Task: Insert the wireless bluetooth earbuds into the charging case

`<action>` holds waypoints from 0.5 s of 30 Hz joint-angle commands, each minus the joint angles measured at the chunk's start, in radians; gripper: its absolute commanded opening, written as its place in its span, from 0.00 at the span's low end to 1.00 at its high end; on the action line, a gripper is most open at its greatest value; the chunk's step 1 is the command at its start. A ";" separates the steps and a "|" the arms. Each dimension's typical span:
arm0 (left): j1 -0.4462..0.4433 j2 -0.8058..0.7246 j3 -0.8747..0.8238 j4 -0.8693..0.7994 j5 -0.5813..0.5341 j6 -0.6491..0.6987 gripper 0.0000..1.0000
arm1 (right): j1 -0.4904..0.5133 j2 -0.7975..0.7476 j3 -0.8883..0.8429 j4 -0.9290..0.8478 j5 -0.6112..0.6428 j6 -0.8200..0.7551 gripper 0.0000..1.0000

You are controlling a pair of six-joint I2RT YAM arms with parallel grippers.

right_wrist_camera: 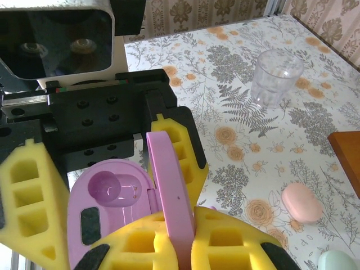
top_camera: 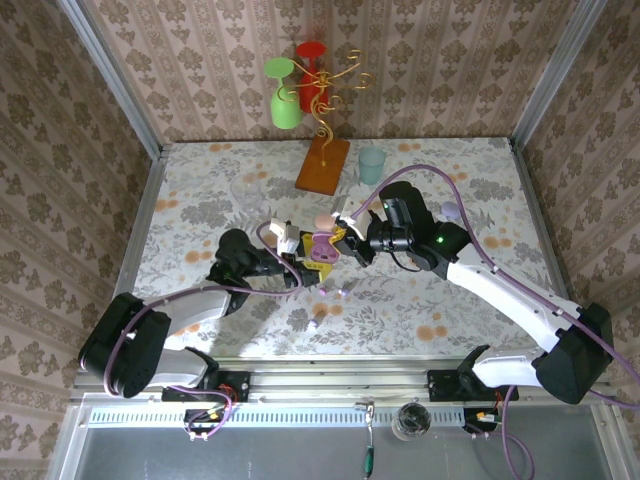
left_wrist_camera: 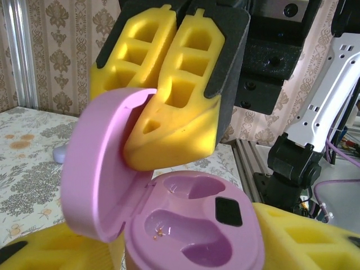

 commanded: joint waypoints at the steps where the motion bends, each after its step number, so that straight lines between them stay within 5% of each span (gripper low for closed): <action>1: -0.009 -0.004 0.025 0.010 0.019 0.003 0.55 | 0.007 -0.002 0.031 -0.007 0.001 -0.003 0.00; 15: -0.008 0.016 0.024 0.060 0.022 -0.026 0.37 | 0.006 -0.021 0.015 0.010 -0.011 0.018 0.00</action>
